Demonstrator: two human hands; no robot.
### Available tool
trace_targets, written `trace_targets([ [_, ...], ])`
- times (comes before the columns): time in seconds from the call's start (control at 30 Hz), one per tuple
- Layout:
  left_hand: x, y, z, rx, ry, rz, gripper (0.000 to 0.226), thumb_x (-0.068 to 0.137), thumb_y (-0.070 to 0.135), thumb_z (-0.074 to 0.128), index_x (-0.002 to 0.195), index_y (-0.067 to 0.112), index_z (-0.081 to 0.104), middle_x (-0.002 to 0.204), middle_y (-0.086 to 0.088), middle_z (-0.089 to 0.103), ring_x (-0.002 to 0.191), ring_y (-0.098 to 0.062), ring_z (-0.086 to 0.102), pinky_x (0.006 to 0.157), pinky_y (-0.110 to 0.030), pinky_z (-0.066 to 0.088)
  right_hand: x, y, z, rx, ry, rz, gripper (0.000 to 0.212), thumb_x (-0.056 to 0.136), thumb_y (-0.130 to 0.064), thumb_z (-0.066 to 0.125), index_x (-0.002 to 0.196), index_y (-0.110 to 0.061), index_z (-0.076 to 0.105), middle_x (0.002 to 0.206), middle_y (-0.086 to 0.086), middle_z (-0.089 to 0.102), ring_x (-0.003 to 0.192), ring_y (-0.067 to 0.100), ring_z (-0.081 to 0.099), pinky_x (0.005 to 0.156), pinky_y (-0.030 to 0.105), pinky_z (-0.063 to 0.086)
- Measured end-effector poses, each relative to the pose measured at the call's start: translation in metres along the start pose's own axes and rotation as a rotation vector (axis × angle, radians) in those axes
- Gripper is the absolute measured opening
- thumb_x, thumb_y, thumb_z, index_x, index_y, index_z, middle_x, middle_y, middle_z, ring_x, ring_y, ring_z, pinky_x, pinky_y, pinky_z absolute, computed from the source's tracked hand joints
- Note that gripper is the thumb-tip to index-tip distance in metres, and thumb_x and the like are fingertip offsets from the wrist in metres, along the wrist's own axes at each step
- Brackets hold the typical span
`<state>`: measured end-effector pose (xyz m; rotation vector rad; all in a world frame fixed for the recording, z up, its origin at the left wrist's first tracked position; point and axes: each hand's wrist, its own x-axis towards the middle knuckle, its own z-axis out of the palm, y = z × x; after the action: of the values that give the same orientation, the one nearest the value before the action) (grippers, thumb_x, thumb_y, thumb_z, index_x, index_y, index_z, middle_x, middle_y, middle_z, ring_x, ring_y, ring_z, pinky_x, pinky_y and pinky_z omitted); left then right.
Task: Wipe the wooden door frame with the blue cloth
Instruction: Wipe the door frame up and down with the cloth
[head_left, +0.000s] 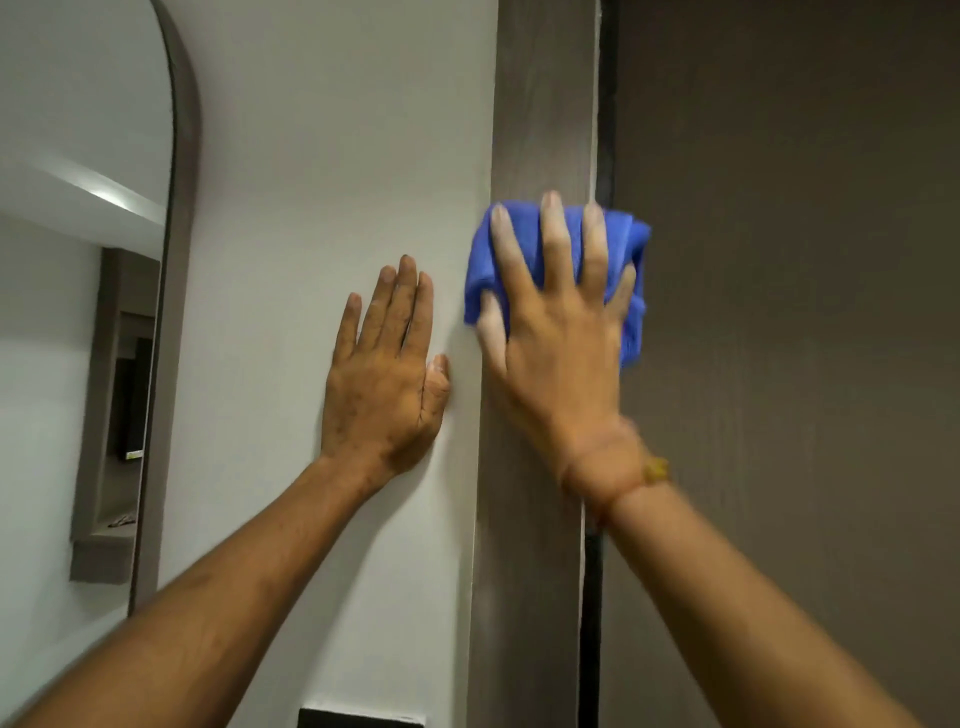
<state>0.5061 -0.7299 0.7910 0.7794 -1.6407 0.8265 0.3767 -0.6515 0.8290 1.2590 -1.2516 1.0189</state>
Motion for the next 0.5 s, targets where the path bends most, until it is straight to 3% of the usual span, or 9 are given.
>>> trace_targets([
  [0.17,-0.002,0.0,-0.002,-0.004,-0.005,0.005,0.064,0.09,0.034,0.02,0.147,0.009,0.003,0.158,-0.012,0.004,0.145,-0.022,0.0,0.119,-0.045,0.006,-0.08,0.0,-0.002,-0.038,-0.112,-0.066,0.058,0.089,-0.045,0.032,0.143,-0.025,0.029,0.15,0.015,0.032,0.139,0.04,0.017,0.102,0.068,0.024],
  [0.3,-0.001,-0.001,-0.001,0.005,-0.001,0.009,0.064,0.091,0.035,0.019,0.148,0.011,0.002,0.158,-0.011,0.002,0.145,-0.021,-0.002,0.119,-0.044,0.004,-0.024,0.006,-0.011,-0.045,-0.139,-0.106,0.06,0.088,-0.045,0.031,0.145,-0.027,0.023,0.154,0.014,0.024,0.14,0.04,0.014,0.105,0.07,0.02],
  [0.4,-0.002,-0.002,0.002,0.017,0.013,0.01,0.064,0.091,0.035,0.021,0.148,0.011,0.001,0.158,-0.009,-0.001,0.145,-0.02,-0.004,0.119,-0.043,0.003,0.049,0.009,-0.017,-0.027,-0.107,-0.048,0.059,0.092,-0.043,0.035,0.146,-0.028,0.016,0.156,0.012,0.014,0.142,0.038,0.004,0.108,0.07,0.014],
  [0.5,-0.001,-0.003,0.003,0.014,0.032,0.01,0.064,0.091,0.034,0.022,0.148,0.012,0.001,0.157,-0.008,-0.001,0.145,-0.019,-0.004,0.119,-0.043,0.003,0.066,0.002,-0.012,-0.026,-0.047,0.014,0.059,0.093,-0.043,0.034,0.146,-0.028,0.014,0.156,0.011,0.012,0.142,0.036,0.002,0.108,0.069,0.012],
])
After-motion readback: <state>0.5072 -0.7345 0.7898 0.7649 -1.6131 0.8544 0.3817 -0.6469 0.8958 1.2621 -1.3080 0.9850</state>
